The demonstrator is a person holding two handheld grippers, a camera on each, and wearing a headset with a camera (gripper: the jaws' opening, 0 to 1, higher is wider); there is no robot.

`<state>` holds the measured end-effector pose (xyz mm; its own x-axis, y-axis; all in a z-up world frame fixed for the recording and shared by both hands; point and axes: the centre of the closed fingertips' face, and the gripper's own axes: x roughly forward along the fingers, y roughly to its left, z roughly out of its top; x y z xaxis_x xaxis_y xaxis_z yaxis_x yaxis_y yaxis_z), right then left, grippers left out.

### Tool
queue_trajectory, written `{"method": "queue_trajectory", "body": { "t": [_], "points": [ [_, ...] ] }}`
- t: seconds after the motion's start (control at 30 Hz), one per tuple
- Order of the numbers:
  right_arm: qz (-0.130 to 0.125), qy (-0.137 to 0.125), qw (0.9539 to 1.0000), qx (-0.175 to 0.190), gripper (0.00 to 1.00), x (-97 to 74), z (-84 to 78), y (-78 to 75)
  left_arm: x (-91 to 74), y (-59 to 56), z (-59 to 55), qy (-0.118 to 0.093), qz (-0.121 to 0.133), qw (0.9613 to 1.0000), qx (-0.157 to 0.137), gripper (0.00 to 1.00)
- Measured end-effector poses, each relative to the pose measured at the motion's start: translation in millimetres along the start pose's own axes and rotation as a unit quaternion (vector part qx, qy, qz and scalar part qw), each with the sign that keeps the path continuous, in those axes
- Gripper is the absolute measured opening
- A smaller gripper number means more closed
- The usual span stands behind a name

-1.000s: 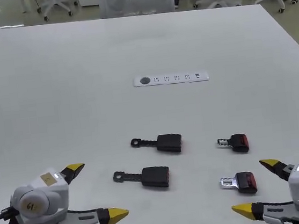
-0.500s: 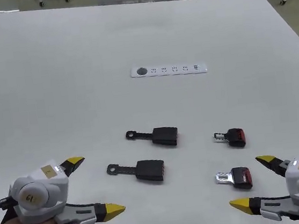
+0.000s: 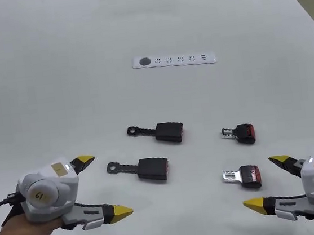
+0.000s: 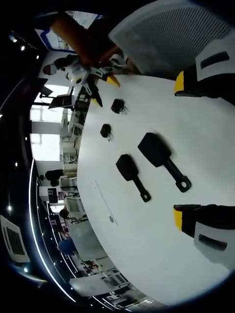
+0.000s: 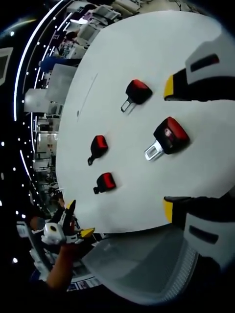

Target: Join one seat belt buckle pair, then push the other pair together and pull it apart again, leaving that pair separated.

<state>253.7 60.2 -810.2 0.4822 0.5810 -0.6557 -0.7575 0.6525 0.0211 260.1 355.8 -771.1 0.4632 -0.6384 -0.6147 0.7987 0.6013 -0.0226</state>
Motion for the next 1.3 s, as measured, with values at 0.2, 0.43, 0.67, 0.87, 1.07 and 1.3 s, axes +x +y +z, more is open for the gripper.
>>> {"method": "queue_trajectory", "body": {
  "t": [0.2, 0.43, 0.67, 0.87, 1.07, 1.3],
  "points": [
    [0.008, 0.005, 0.9999, 0.004, 0.81, -0.4, -0.9, -2.2, 8.5, 3.0, 8.9, 0.004, -0.009, 0.9999, 0.013, 0.9],
    [0.021, 0.007, 0.9998, 0.002, 0.77, 1.4, 3.8, -8.2, 21.1, 4.0, 17.9, 0.014, -0.02, 0.9988, 0.042, 0.89],
    [0.031, 0.011, 0.9994, -0.009, 0.77, 6.5, 4.3, -15.1, 31.0, 7.0, 20.9, 0.026, -0.033, 0.9975, 0.057, 0.87],
    [0.043, 0.022, 0.9988, -0.012, 0.77, 11.0, -1.2, -18.6, 39.5, 10.6, 20.3, 0.039, -0.044, 0.9957, 0.072, 0.86],
    [0.057, 0.033, 0.9978, -0.011, 0.76, 16.3, -5.6, -19.5, 53.0, 15.9, 18.5, 0.051, -0.056, 0.9939, 0.081, 0.85],
    [0.076, 0.046, 0.9959, -0.019, 0.74, 24.0, -7.8, -22.8, 70.0, 18.2, 13.3, 0.066, -0.079, 0.9906, 0.09, 0.8]
  ]
}}
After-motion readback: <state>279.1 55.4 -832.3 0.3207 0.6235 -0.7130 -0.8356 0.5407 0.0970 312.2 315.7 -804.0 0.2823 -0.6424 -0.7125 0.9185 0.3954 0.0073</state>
